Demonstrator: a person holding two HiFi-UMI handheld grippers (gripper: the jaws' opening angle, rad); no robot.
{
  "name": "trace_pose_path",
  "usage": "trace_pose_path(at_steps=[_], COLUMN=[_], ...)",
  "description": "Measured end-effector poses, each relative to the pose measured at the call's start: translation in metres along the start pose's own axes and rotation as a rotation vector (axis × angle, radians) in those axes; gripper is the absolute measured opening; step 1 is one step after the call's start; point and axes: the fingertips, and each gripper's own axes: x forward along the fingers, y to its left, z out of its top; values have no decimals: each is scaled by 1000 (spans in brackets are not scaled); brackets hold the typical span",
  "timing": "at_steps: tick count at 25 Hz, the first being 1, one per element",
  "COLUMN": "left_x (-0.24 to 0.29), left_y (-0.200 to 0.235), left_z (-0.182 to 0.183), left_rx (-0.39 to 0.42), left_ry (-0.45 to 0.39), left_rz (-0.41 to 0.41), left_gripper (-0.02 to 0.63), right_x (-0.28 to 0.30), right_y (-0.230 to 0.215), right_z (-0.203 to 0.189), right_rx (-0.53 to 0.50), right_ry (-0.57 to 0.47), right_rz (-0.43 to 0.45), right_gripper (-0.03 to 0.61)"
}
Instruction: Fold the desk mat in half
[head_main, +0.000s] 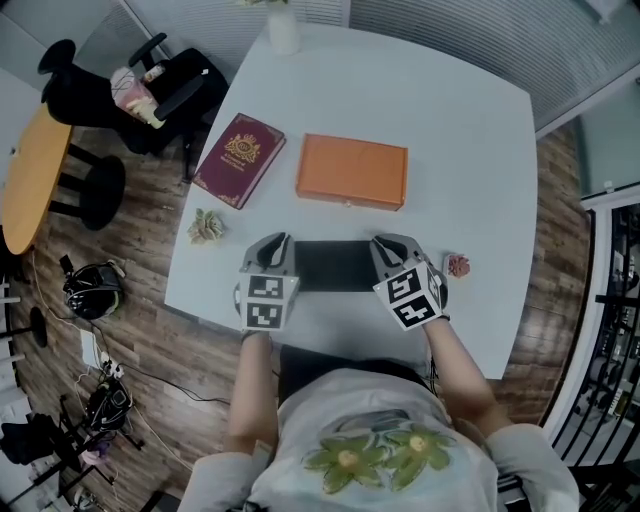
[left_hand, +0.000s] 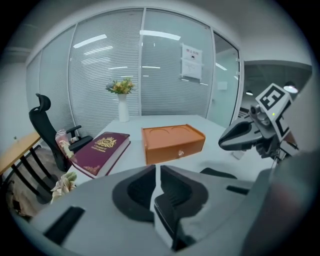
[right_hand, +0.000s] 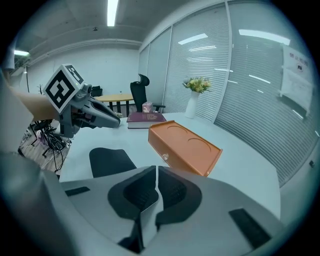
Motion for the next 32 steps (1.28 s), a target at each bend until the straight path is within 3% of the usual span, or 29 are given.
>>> trace_pose_path(at_steps=[8, 24, 32], left_x=[-31, -76, -93], left_y=[-14, -66, -77], left_z=[23, 30, 32], left_rx=[-34, -6, -94], left_ry=[-98, -152, -183], left_rz=[7, -25, -18], left_gripper=[12, 3, 3], right_x=[-32, -77, -90], right_y=[13, 50, 67], right_z=[32, 42, 41], right_rx=[43, 146, 124], right_ry=[-123, -202, -201], right_rz=[-17, -22, -15], right_gripper=[21, 16, 17])
